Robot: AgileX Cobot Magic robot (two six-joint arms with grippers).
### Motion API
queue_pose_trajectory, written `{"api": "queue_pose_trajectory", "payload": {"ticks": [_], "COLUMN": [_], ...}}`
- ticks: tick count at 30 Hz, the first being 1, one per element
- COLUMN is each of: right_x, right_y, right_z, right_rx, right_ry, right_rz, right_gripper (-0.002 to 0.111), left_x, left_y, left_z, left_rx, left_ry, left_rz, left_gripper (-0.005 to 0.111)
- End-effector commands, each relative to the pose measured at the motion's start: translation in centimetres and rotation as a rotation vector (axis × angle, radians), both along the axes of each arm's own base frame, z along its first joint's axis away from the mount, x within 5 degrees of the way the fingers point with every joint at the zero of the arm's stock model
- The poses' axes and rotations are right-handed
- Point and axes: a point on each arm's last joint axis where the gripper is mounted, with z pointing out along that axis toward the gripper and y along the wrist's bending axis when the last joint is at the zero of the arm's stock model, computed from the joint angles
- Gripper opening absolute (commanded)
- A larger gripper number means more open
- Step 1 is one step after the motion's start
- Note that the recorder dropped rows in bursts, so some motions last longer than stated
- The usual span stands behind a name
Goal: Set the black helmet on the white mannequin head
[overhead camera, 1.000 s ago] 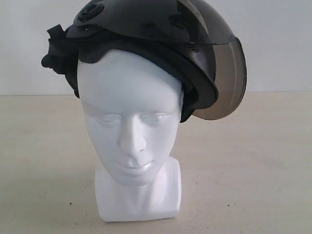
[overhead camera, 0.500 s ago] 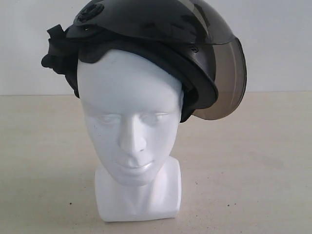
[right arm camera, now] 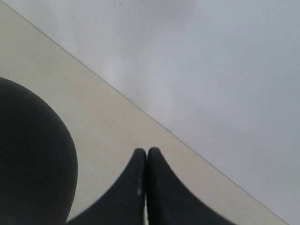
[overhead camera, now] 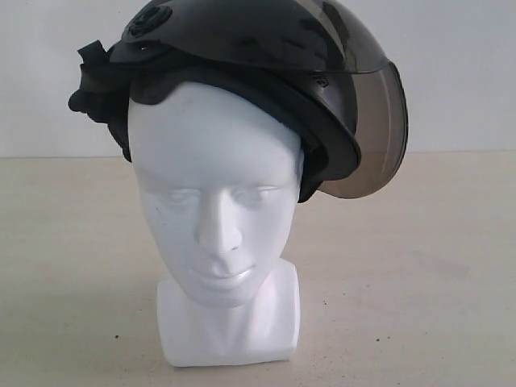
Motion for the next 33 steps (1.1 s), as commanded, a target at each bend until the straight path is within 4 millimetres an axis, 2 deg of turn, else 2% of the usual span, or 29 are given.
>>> {"api": "queue_pose_trajectory", "payload": {"ticks": [1,2,3,4,6,9,12,21,30,32,33], "right_x": [0.0,0.0,0.0,0.0,0.0,0.0,0.0,0.3,1.8,1.8,1.7], "right_y": [-0.2,-0.2,-0.2,-0.2,-0.3,-0.3,-0.3,-0.2,0.5,0.4,0.4], "right_z": [0.2,0.2,0.2,0.2,0.1,0.1,0.1,0.2,-1.5,-1.4,-1.4], "right_rx": [0.002,0.001,0.001,0.001,-0.007,-0.007,-0.007,0.008,-0.007,-0.007,-0.011], "right_ry": [-0.011,-0.012,-0.012,-0.012,0.002,0.002,0.002,-0.024,0.024,0.022,0.017], "right_rz": [-0.001,0.0,0.0,0.0,0.004,0.004,0.004,-0.004,-0.001,-0.001,-0.002], "right_gripper": [0.0,0.0,0.0,0.0,0.0,0.0,0.0,0.0,0.0,0.0,0.0], "left_x": [1.1,1.8,2.1,2.8,3.8,4.4,4.6,6.1,7.1,7.2,7.2], "left_y": [-1.4,-2.3,-2.6,-3.4,-3.9,-4.2,-4.4,-5.1,-5.6,-5.6,-5.6], "left_z": [-0.7,-1.3,-1.6,-2.3,-3.0,-2.6,-2.0,-3.1,-3.5,-3.4,-3.3], "left_rx": [0.258,0.413,0.491,0.686,0.853,0.947,0.965,0.978,0.971,0.966,0.962], "left_ry": [-0.002,-0.014,-0.026,-0.069,-0.099,-0.205,-0.294,-0.257,-0.276,-0.291,-0.301], "left_rz": [-0.087,-0.142,-0.166,-0.221,-0.258,-0.241,-0.205,-0.228,-0.218,-0.21,-0.205], "left_gripper": [0.049,0.05,0.05,0.05,0.05,0.05,0.05,0.05,0.05,0.044,0.034]}}
